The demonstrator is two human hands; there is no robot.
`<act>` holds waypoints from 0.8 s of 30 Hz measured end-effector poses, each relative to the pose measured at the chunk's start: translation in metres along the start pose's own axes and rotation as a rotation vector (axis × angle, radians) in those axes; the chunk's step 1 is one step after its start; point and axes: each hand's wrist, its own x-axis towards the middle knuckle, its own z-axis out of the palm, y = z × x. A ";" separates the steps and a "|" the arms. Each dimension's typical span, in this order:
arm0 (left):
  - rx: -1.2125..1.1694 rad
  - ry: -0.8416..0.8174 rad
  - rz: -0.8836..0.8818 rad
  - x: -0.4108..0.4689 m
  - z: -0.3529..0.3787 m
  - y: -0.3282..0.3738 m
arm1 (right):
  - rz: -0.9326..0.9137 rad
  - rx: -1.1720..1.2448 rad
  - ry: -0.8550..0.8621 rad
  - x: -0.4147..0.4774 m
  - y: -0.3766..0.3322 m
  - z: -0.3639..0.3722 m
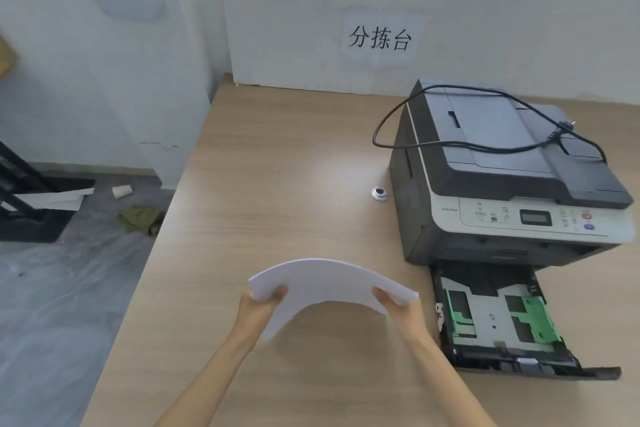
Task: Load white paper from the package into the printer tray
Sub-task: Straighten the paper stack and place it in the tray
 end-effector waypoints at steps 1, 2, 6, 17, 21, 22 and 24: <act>0.018 0.022 0.000 0.002 -0.001 0.000 | 0.001 -0.012 0.008 0.002 0.002 -0.001; 0.045 0.020 0.004 0.004 -0.002 0.000 | 0.006 -0.022 0.017 0.004 0.002 -0.003; 0.115 -0.031 0.006 0.008 -0.004 0.001 | 0.027 -0.033 -0.005 0.008 0.009 -0.006; 0.208 -0.221 0.046 0.016 -0.018 0.018 | 0.008 -0.118 -0.224 0.016 -0.010 -0.024; 0.086 -0.426 0.048 0.020 -0.040 0.060 | -0.008 -0.068 -0.354 0.022 -0.052 -0.035; 0.061 -0.497 0.053 0.020 -0.047 0.073 | 0.006 -0.053 -0.395 0.023 -0.063 -0.038; 0.019 -0.599 0.046 0.020 -0.058 0.097 | 0.049 -0.013 -0.471 0.023 -0.086 -0.040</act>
